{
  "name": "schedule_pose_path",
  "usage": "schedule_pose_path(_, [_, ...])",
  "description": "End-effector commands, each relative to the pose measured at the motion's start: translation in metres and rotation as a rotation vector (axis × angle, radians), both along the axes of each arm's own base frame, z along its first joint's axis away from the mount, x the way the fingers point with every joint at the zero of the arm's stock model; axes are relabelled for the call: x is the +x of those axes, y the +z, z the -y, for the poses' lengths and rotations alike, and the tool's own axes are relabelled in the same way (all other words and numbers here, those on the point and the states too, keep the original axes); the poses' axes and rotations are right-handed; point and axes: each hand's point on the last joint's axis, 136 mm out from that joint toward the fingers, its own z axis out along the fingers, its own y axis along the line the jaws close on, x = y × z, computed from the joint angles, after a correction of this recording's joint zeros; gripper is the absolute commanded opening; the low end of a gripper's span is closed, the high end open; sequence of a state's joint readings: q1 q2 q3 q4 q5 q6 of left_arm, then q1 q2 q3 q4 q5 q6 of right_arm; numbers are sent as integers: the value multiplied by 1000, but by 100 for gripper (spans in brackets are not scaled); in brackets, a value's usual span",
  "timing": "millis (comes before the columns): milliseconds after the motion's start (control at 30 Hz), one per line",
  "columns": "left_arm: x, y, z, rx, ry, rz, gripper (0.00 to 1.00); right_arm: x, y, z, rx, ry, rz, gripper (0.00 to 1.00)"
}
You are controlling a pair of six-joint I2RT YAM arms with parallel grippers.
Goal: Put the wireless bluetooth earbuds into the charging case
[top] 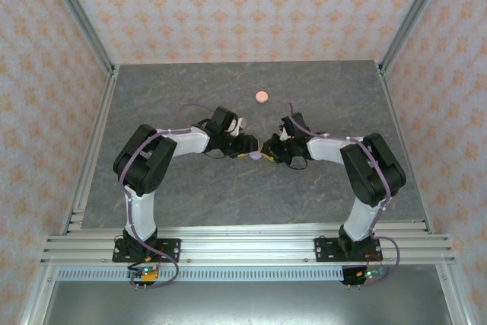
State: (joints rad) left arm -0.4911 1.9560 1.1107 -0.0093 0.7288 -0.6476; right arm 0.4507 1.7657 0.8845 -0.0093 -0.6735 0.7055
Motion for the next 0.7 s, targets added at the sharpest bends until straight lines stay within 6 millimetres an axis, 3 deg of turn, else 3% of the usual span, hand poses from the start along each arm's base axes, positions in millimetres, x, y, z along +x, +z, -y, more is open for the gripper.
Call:
schedule_pose_path(0, [-6,-3,8,-32,-15,-16,50,-3,-14,6,-32,2,-21,20])
schedule_pose_path(367, [-7,-7,10,-56,-11,-26,46,-2,-14,5,-36,4,-19,20])
schedule_pose_path(667, [-8,-7,8,-53,3,-26,34,0,-9,5,-34,0,-9,21])
